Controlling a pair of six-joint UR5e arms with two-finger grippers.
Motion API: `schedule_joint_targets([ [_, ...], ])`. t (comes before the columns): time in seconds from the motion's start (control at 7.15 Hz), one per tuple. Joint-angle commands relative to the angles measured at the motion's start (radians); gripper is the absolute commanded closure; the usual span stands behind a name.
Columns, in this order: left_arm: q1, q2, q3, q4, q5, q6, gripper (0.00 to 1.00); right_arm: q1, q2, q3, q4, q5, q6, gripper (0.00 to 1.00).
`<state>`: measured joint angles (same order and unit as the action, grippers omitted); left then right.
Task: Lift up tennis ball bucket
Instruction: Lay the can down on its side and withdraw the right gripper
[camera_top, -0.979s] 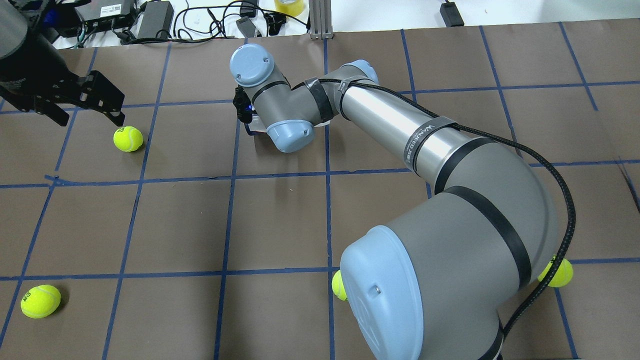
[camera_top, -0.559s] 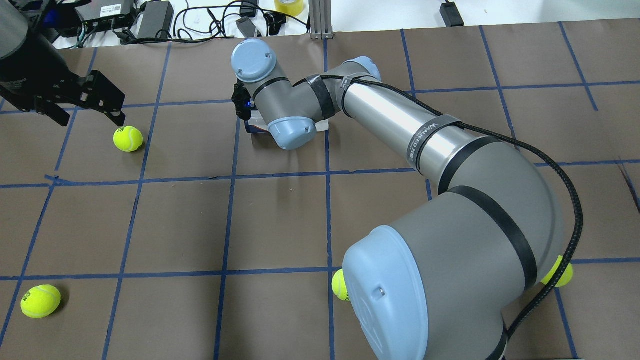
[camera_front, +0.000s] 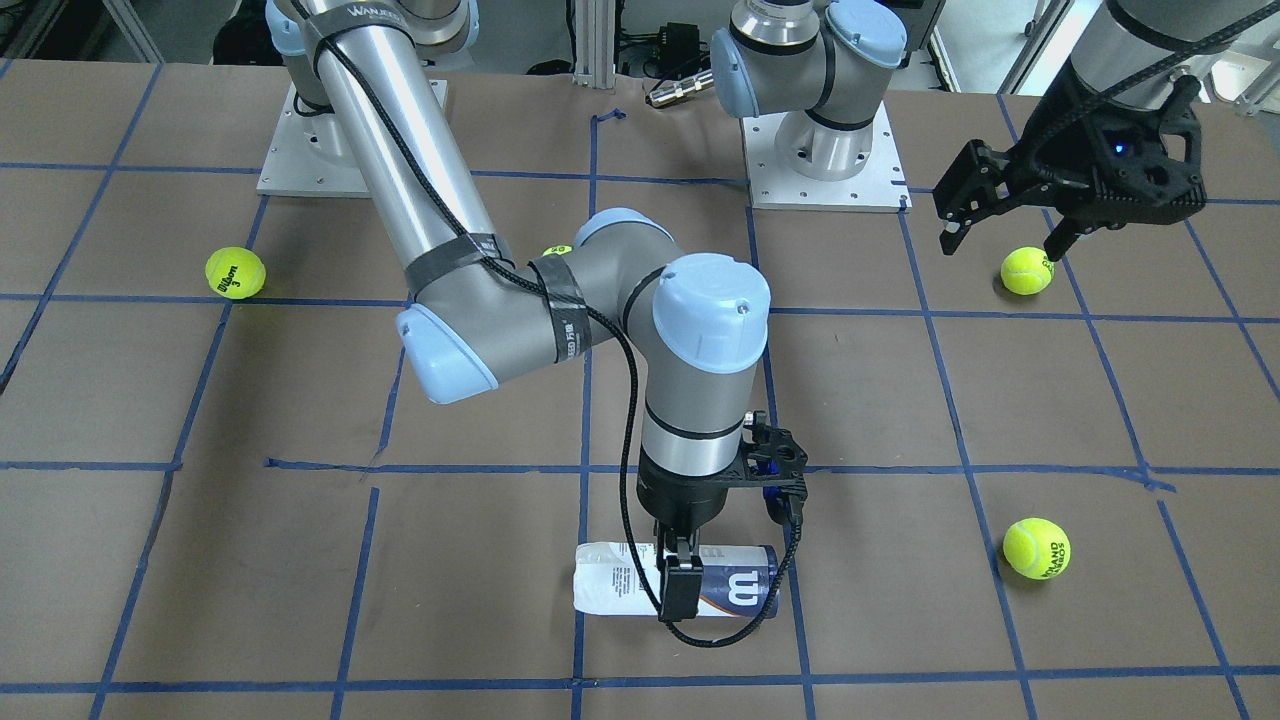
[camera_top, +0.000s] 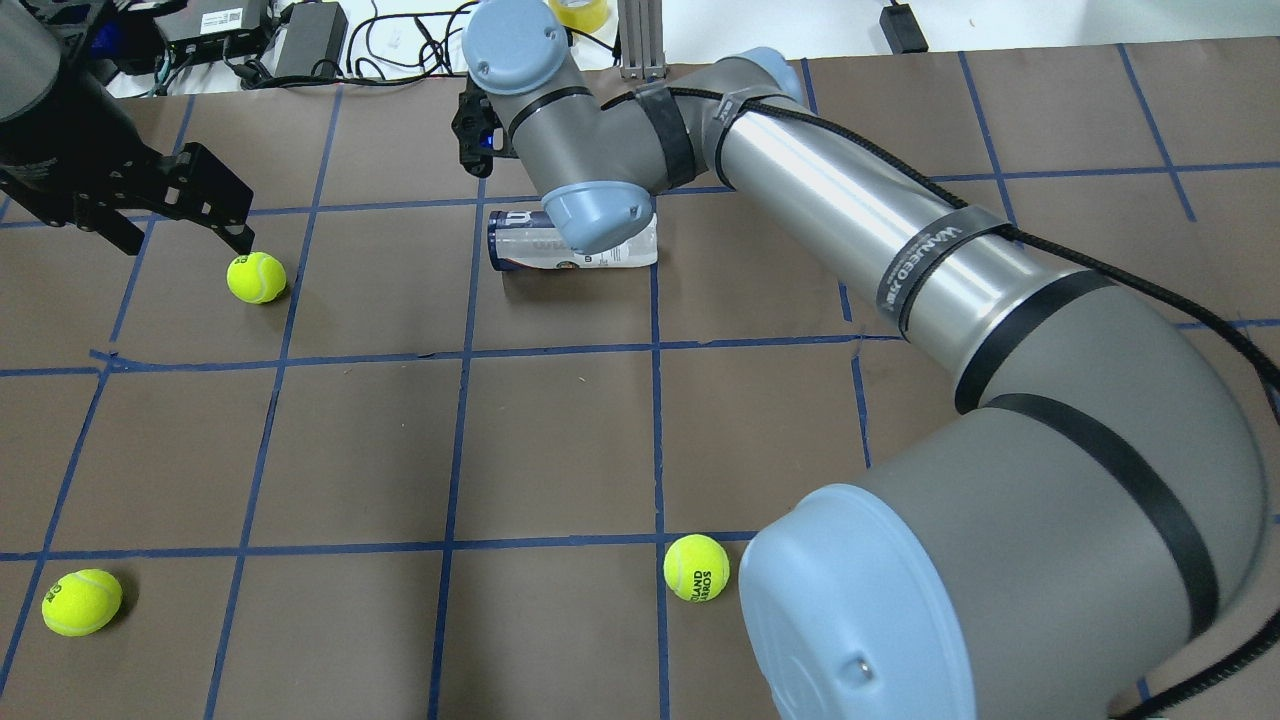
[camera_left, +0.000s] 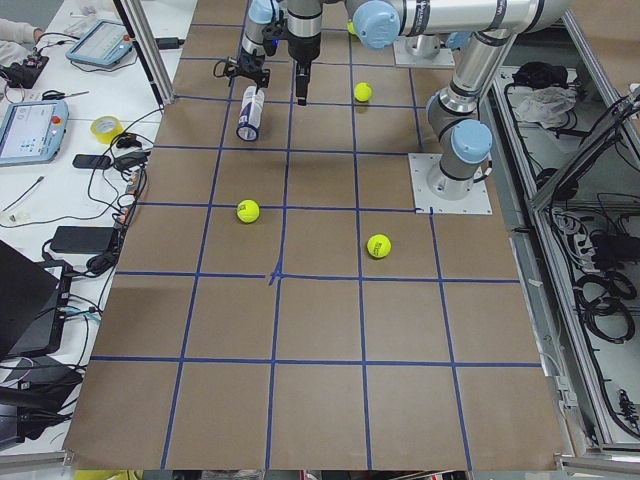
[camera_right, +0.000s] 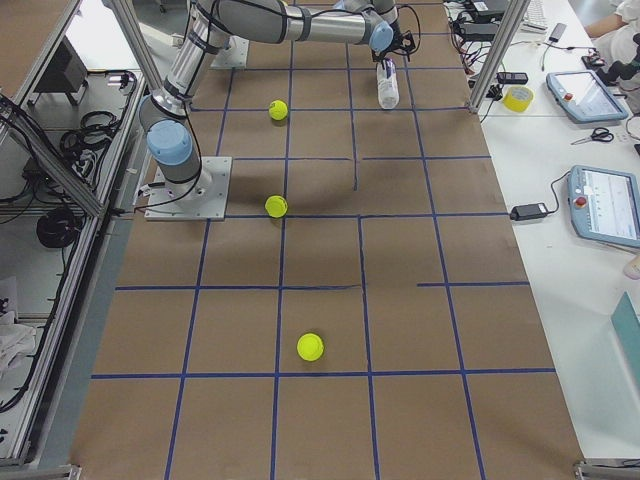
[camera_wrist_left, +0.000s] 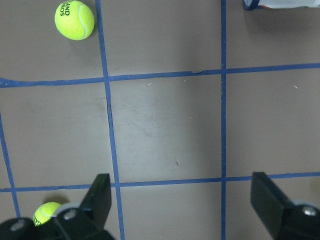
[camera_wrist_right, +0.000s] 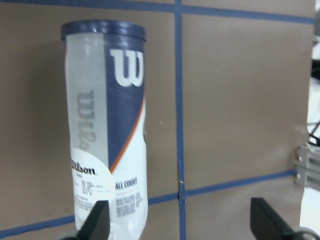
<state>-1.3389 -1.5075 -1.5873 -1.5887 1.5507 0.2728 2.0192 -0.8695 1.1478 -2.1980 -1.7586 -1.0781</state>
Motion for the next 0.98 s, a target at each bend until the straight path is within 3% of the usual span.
schedule_joint_targets([
  [0.0,0.006,-0.026,0.003,0.010,-0.072,-0.009,0.00,-0.084,-0.138,0.001,0.160,0.001,0.154,0.00],
  [0.14,0.006,-0.055,-0.011,0.051,-0.130,-0.007,0.00,-0.144,-0.182,0.001,0.194,0.002,0.180,0.00],
  [0.42,0.006,-0.179,-0.025,0.218,-0.233,-0.010,0.00,-0.264,-0.303,0.010,0.400,0.002,0.351,0.00],
  [0.56,0.006,-0.245,-0.057,0.304,-0.364,-0.014,0.00,-0.317,-0.357,0.033,0.440,0.004,0.447,0.00],
  [0.7,0.006,-0.320,-0.087,0.428,-0.400,-0.015,0.00,-0.344,-0.406,0.083,0.440,0.004,0.467,0.00],
  [0.84,0.006,-0.385,-0.095,0.490,-0.496,-0.015,0.00,-0.346,-0.468,0.145,0.440,0.004,0.510,0.00],
])
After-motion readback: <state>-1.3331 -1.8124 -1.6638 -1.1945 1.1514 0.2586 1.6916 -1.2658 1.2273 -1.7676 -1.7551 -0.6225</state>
